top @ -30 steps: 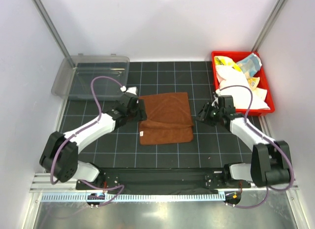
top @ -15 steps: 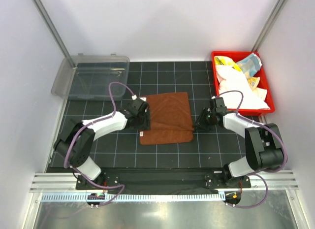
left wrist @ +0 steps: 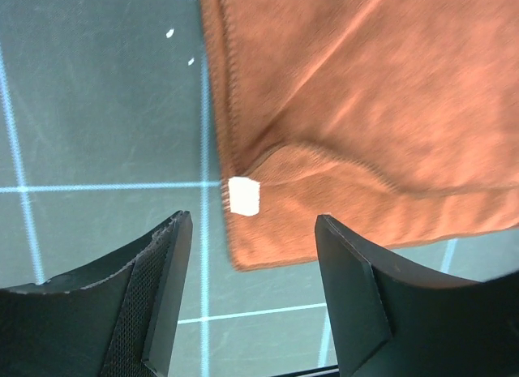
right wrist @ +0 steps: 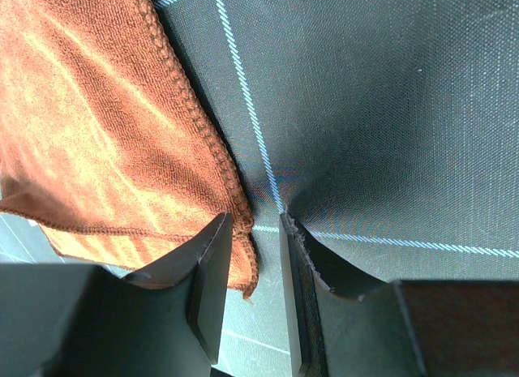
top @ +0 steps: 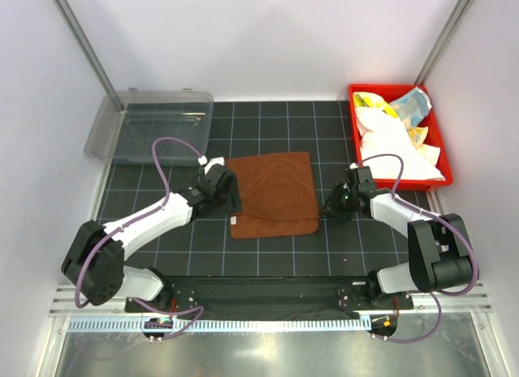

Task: Fold and stack the towels
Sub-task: Fold the towel

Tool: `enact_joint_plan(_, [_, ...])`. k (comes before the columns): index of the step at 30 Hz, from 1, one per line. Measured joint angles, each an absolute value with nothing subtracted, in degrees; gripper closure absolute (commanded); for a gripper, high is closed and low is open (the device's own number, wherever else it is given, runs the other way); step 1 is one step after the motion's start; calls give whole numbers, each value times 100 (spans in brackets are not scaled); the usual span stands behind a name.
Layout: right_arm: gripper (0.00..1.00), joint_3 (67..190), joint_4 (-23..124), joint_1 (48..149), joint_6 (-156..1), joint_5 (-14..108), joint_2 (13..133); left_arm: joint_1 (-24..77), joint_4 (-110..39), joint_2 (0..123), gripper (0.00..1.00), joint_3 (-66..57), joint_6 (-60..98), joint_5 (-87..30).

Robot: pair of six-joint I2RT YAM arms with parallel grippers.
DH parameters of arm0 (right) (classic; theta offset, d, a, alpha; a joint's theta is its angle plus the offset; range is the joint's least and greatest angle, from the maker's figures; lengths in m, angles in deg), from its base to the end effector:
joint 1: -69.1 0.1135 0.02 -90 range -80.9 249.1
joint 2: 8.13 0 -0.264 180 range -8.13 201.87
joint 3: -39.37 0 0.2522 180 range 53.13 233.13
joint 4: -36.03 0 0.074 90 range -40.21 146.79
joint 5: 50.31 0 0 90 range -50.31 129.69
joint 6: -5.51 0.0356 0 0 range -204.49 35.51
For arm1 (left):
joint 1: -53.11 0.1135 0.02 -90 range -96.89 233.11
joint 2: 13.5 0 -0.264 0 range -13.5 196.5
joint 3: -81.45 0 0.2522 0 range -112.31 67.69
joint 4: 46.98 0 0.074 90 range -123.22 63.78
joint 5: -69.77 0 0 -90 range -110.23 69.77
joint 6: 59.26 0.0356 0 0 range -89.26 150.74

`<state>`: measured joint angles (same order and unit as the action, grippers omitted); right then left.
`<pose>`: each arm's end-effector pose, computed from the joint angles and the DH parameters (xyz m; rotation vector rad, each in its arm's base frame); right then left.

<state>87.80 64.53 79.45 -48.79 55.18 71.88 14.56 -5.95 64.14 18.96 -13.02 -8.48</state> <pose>0.2374 0.0530 0.1476 0.4964 2.6542 0.6198 0.2137 -0.1610 0.2150 -0.1955 2.5426 -0.3125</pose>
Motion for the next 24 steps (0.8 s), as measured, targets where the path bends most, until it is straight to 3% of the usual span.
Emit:
enact_joint_plan(15, [61, 8603, 6016, 7945, -4844, 5876, 7212, 1465, -529, 7429, 26, 1330, -2275, -859])
enact_joint_plan(24, [62, 8544, 5752, 7945, -4833, 6040, 7289, 2001, -687, 7479, 28, 1326, -2909, -1117])
